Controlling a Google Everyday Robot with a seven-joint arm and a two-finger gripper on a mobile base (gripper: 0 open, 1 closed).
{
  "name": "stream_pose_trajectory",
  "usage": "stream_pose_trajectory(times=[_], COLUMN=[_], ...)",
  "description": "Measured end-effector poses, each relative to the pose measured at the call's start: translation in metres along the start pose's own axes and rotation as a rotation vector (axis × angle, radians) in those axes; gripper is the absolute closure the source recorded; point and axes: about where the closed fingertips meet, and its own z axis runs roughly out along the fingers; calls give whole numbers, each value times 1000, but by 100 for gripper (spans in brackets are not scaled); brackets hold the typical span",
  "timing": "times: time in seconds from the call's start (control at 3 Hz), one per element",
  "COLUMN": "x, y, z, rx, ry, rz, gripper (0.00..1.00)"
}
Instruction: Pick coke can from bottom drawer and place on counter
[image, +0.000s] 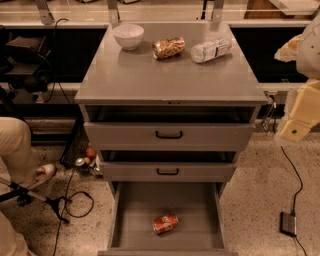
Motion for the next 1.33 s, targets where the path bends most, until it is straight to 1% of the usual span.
stream_pose_trajectory(times=[0.33,0.67,1.0,1.33], x=[0,8,18,19], y=[0,12,48,92], z=[0,44,133,221], rx=[0,-74,-245,-397], ry=[0,-52,-194,-322], rz=[0,22,88,179], gripper=[0,0,0,0])
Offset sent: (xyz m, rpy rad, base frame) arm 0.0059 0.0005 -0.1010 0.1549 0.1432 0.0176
